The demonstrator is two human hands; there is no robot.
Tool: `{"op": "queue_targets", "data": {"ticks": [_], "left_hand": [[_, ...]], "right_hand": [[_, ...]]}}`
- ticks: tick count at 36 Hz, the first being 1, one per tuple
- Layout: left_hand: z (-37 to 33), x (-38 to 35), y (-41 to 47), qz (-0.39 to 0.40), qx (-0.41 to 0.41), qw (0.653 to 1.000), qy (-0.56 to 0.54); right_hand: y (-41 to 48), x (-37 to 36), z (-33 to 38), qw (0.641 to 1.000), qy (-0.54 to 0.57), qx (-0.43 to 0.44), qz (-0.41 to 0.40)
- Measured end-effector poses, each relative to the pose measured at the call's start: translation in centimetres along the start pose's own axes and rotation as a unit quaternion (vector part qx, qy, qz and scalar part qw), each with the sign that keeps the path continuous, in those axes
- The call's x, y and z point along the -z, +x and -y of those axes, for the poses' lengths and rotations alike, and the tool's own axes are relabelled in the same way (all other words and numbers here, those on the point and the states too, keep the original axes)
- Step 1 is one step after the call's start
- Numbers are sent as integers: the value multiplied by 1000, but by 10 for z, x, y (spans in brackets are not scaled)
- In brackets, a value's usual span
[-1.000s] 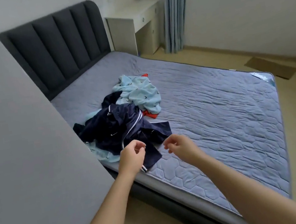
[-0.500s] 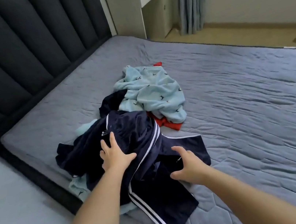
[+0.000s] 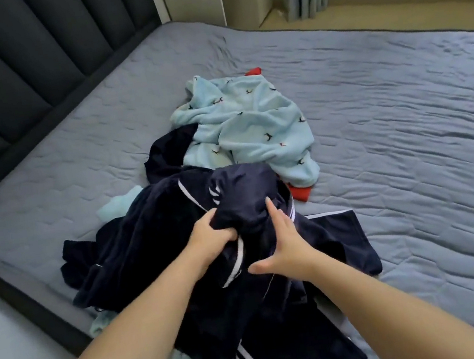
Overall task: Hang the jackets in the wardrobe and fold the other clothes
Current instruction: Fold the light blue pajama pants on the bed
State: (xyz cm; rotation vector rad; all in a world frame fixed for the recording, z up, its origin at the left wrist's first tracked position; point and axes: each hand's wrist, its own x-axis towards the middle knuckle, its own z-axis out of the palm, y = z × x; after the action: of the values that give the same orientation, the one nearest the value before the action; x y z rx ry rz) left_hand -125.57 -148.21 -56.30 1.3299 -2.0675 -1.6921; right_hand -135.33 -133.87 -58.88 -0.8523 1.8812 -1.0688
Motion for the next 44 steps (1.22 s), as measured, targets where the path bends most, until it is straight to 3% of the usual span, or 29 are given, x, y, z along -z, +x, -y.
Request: {"op": "queue_targets", "data": {"ticks": [2, 5, 7, 8, 10, 14, 18, 21, 25, 29, 33, 35, 37, 39, 40, 42, 44], "left_hand": [[-22, -16, -1, 76, -38, 996, -32], [-35, -19, 7, 158, -34, 986, 33], [-27, -1, 13, 78, -42, 971, 222], [-18, 10, 14, 0, -52, 939, 340], [-1, 30, 13, -120, -33, 904, 408], [32, 63, 11, -209, 173, 939, 213], [54, 59, 4, -122, 284, 951, -30], [47, 43, 6, -76, 246, 966, -23], [18, 29, 11, -47, 152, 987, 32], [-12, 8, 3, 114, 77, 990, -14], [-27, -3, -1, 173, 58, 982, -49], [-27, -3, -2, 138, 30, 989, -42], [-17, 3, -2, 1, -39, 998, 53], [1, 23, -5, -170, -81, 954, 232], [13, 36, -5, -226, -59, 926, 296], [33, 57, -9, -236, 84, 936, 248], [39, 52, -10, -168, 162, 969, 77]], "right_hand": [[11, -10, 6, 1000, 20, 19, -11], [14, -14, 0, 993, 105, -1, -47], [11, -12, -7, 992, 103, -22, -63], [9, -10, -11, 994, 88, -35, -60], [9, -5, -13, 996, 53, -53, -42], [10, -8, -3, 998, 37, -43, -16], [10, -16, 5, 999, 8, -39, 22], [8, -22, 5, 997, -50, -39, 54], [11, -25, 6, 994, -96, -45, 34], [20, -15, 12, 996, -37, -51, -56], [14, 0, 8, 986, -20, -52, -159], [13, 4, 10, 982, -13, -40, -187], [16, 10, 16, 980, -29, -30, -193], [23, 25, 23, 975, -60, -34, -211], [27, 37, 26, 969, -80, -39, -232], [33, 64, 28, 952, -119, -51, -277], [36, 84, 28, 938, -168, -45, -298]]}}
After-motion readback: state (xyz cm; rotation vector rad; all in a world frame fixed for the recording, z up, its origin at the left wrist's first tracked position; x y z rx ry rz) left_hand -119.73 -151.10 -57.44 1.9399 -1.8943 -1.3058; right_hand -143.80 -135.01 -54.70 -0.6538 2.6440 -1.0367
